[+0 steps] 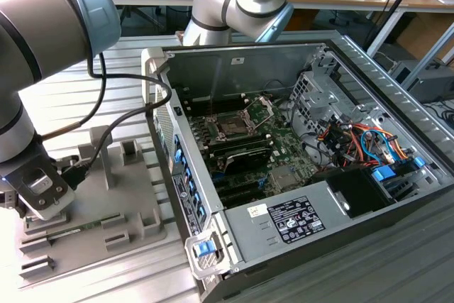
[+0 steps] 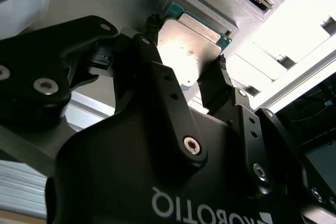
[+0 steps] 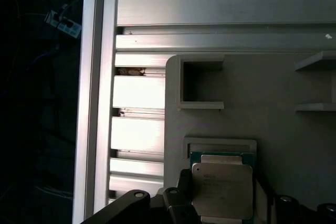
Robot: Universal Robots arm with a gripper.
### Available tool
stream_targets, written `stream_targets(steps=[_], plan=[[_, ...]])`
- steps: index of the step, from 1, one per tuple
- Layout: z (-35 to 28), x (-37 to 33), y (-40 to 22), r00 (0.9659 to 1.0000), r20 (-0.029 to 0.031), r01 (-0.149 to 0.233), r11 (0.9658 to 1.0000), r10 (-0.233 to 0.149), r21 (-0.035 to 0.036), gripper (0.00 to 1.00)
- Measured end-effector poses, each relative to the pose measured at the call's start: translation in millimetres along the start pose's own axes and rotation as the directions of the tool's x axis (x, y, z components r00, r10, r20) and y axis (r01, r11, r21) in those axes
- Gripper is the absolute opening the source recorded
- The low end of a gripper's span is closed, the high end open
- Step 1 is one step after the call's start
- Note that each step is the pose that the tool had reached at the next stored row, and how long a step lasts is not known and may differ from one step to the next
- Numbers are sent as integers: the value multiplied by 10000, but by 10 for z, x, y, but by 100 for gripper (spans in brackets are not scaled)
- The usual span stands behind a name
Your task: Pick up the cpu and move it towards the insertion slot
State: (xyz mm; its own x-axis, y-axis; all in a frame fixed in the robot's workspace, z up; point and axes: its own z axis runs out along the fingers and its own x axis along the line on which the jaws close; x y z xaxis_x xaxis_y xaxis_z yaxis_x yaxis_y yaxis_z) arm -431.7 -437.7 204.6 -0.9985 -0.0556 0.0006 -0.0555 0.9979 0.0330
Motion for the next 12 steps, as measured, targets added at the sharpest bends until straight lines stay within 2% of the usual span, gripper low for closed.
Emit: stream_targets(steps=[12], plan=[[-24, 0, 1, 10000, 0, 0, 10000, 0, 0, 55]])
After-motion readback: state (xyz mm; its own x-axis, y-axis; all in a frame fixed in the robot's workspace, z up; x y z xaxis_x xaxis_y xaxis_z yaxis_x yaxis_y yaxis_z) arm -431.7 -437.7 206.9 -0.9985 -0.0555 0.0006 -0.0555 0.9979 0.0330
